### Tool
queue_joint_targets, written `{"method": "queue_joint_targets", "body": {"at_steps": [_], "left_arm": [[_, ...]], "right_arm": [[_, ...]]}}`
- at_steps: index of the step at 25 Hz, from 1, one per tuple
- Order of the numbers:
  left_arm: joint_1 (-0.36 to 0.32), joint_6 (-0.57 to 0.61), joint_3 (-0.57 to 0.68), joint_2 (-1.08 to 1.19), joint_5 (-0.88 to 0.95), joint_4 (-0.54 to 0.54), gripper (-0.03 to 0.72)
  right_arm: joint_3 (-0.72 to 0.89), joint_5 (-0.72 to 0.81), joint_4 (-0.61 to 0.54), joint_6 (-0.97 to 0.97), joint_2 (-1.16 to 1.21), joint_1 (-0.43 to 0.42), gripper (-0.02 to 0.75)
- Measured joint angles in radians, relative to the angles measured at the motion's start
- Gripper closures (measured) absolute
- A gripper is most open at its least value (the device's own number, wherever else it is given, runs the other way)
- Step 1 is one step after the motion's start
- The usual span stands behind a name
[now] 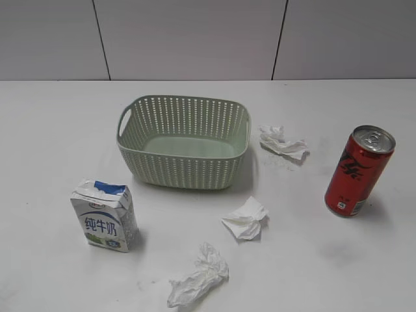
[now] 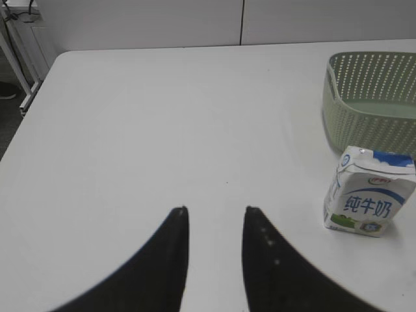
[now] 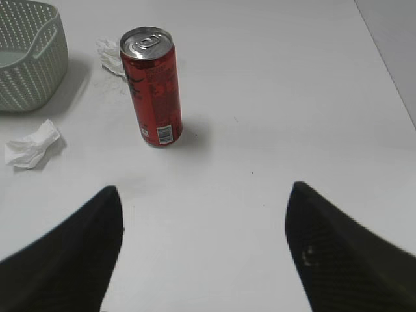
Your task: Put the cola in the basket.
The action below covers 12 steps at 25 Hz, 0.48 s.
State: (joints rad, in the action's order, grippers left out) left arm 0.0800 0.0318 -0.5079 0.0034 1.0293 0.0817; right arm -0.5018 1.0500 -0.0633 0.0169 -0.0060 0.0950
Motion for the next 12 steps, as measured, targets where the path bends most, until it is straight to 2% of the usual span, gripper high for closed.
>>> {"method": "queue_joint_targets", "body": {"at_steps": [12], "left_arm": [[0.000, 0.000, 0.000, 0.000, 0.000, 0.001, 0.461]], "right_arm": [[0.000, -0.001, 0.000, 0.000, 0.008, 0.000, 0.148]]}}
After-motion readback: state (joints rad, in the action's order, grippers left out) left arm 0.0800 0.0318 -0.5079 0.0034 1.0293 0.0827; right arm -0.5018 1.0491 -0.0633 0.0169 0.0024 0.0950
